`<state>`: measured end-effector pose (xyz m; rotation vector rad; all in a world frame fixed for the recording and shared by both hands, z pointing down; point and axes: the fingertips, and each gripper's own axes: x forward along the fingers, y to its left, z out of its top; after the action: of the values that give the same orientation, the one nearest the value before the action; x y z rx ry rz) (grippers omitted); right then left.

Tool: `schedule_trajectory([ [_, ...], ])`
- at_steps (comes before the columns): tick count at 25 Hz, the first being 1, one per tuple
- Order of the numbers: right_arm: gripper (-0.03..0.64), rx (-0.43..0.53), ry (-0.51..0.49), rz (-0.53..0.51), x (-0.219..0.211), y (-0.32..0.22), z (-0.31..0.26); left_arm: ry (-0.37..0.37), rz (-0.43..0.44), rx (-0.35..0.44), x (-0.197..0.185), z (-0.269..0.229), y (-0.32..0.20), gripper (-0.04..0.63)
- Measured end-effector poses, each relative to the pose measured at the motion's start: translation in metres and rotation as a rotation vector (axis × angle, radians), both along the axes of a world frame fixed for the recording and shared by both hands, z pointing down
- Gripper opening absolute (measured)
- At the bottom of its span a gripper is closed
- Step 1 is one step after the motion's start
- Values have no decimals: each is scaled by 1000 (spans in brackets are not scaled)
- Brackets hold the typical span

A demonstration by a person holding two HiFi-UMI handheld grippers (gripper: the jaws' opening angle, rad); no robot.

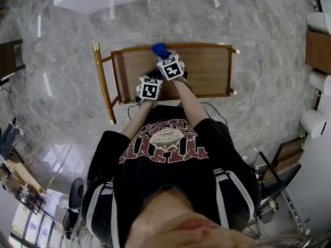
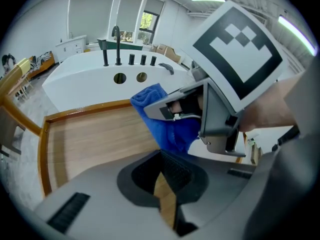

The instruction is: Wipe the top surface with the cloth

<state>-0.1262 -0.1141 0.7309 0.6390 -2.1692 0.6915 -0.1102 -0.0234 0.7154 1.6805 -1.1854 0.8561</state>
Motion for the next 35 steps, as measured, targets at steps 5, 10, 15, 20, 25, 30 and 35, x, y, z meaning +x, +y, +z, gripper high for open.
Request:
schedule_trajectory([
  [5,64,-4,8,17,14,-5,-1,2,-1,-14,5,-2,-2,49],
  [10,64,1,14,28,36,-11,1,-5,27,-11,20,1,-7,49],
  [15,64,1,11,44,53,-17,4,-9,54,-22,35,5,-8,49],
  [20,64,-7,25,52,72,-21,3,-11,66,-29,49,4,-15,49],
  [25,64,-9,24,68,92,-28,3,-6,86,-38,68,4,-23,49],
  [30,64,-11,35,70,114,-32,5,-4,115,-65,86,16,-21,49],
  [35,64,-20,39,88,133,-37,4,2,143,-80,106,18,-27,49],
])
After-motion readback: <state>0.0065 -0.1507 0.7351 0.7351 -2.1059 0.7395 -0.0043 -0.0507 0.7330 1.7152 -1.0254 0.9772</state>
